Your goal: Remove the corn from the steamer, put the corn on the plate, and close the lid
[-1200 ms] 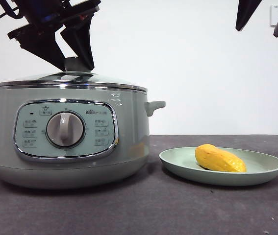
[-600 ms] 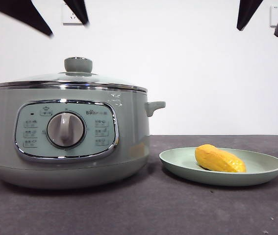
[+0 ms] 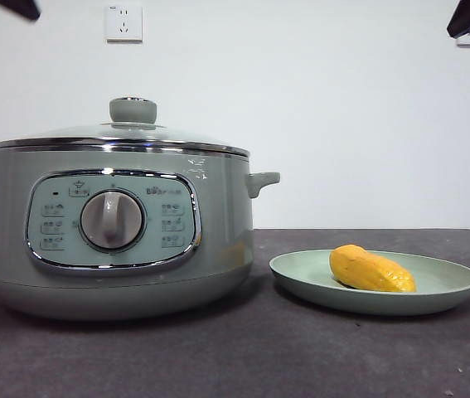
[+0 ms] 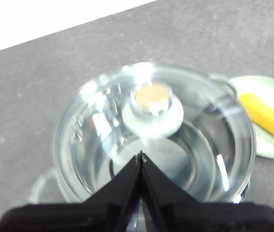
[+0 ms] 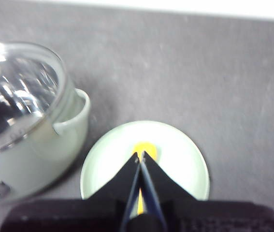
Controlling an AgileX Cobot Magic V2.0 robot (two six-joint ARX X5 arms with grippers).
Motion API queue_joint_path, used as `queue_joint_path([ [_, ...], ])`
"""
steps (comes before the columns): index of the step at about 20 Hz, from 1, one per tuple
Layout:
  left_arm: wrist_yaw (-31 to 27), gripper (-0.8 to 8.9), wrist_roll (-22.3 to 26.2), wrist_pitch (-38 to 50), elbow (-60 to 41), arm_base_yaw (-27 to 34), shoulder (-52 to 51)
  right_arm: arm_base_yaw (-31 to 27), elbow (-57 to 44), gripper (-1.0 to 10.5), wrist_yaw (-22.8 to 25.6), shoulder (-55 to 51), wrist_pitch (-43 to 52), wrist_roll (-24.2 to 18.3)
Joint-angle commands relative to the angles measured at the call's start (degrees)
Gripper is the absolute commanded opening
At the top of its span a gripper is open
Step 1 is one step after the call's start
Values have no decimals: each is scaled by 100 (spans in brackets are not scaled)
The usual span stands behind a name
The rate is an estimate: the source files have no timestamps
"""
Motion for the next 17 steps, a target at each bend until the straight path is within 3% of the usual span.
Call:
queue_joint_path([
  [1,-35,-9,2,592,-879,-96,-535,52,-774,-16,33,-553,640,66],
  [6,-35,-3,4,680,-1220,-98,-881,39,-1174,4,249,-824,570,382],
  [17,-28,-3,4,560,-1220,-96,-848,46,-1169,4,319,-831,350,376],
])
